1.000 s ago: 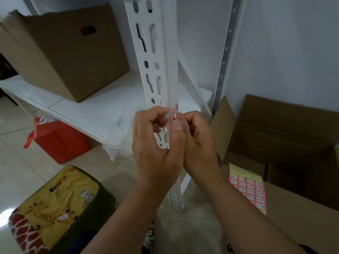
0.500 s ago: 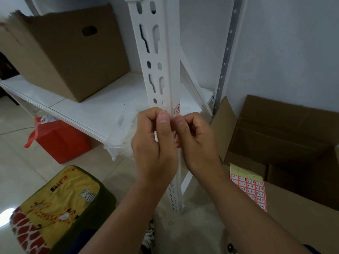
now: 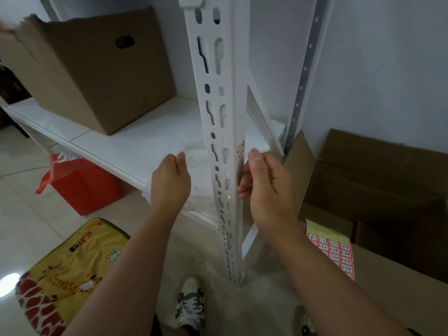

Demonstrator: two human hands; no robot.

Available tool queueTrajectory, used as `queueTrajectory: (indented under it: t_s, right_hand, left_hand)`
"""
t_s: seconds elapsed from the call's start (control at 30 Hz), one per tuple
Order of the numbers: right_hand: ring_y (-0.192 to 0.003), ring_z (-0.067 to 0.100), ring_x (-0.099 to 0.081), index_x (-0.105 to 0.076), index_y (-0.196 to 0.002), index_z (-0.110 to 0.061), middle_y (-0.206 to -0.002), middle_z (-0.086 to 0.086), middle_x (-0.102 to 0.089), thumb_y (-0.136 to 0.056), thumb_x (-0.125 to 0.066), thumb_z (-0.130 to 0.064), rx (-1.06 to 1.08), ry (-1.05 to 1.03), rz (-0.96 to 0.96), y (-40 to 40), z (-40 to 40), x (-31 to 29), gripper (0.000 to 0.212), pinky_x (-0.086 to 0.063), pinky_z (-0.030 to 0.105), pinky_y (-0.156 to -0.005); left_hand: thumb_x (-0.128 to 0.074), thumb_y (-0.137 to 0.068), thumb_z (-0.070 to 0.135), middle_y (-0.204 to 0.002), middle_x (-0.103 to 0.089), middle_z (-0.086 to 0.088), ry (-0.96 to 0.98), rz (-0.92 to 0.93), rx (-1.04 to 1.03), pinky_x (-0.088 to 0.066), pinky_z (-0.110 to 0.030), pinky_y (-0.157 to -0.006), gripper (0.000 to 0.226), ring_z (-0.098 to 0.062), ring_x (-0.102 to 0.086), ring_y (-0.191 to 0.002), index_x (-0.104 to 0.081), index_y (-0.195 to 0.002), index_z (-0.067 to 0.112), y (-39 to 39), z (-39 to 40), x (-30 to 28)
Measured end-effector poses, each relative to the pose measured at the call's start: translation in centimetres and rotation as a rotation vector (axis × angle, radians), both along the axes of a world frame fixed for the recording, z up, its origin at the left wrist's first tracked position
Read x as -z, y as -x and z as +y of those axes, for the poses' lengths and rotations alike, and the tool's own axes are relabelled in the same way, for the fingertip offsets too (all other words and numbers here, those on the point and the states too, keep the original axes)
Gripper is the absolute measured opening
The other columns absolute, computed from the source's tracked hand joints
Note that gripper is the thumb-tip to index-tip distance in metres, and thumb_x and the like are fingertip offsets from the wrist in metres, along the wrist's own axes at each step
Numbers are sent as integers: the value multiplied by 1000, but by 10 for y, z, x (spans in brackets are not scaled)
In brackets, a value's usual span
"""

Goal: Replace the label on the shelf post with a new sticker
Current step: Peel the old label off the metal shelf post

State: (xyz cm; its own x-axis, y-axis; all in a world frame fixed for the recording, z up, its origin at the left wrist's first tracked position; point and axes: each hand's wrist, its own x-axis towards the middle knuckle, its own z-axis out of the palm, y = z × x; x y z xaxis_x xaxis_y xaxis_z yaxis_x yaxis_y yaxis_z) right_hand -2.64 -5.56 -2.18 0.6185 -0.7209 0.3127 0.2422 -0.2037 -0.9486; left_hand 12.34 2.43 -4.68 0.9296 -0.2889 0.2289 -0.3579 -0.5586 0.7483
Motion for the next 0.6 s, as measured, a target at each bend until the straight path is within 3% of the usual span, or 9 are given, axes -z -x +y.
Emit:
queueTrajectory:
  t_s: [0.1, 0.23, 0.3, 0.37, 0.47, 0.53, 0.6]
  right_hand:
    - [-63, 33, -55, -57, -81, -5, -65, 12, -56, -97, -45, -33, 15, 16, 13, -2, -1, 1, 35, -51, 47, -61]
    - [-66, 32, -57, -55, -91, -16, -74, 12, -59, -96, -51, -33, 26, 71, 8, -3, -2, -1, 18, -52, 49, -61]
    - [-69, 28, -59, -55, -99, -24, -78, 11, -61, -95, -51, -36, 23, 98, 26, -4, -2, -1, 13, -54, 48, -63]
    - [-69, 27, -59, -56, -100, -31, -79, 9, -62, -94, -51, -38, 18, 120, 34, -4, -2, -2, 11, -54, 48, -64]
    - [-68, 29, -57, -57, -96, -36, -78, 8, -61, -94, -50, -38, 13, 133, 23, -4, -1, -4, 7, -52, 48, -60]
    - [-68, 29, -58, -57, -94, -35, -77, 8, -61, -93, -50, -38, 9, 134, 20, -3, 0, -5, 8, -52, 48, -60]
    - [-69, 28, -59, -58, -95, -35, -78, 8, -63, -92, -51, -41, 6, 131, 22, -3, 0, -6, 10, -54, 48, -62]
  left_hand:
    - [-32, -104, 32, -77, -51, -4, -10, 70, 13, -32, -30, -55, 32, -16, -45, -65, -46, -88, 8, -10, -6, 11]
    - [-42, -98, 25, -52, -36, -4, -67, 70, 21, -30, -26, -52, 44, -15, -32, -46, -35, -58, 9, -17, -12, 14]
    - [-41, -99, 25, -51, -36, -4, -135, 44, 22, -35, -28, -55, 48, -19, -37, -49, -33, -55, 9, -20, -14, 18]
    - [-35, -102, 29, -67, -50, -10, -228, 0, 15, -46, -38, -70, 44, -28, -52, -68, -42, -64, 8, -20, -15, 23]
    - [-37, -99, 21, -111, -54, -17, -305, 1, -8, -40, -48, -93, 20, -36, -48, -105, -50, -104, 6, -17, -16, 27]
    - [-45, -95, 22, -130, -48, -15, -349, 42, 6, -34, -47, -101, 34, -36, -41, -120, -44, -127, 10, -16, -15, 28]
    - [-44, -97, 35, -130, -51, -15, -389, 17, -23, -32, -47, -104, 38, -36, -39, -125, -53, -127, 12, -19, -15, 29]
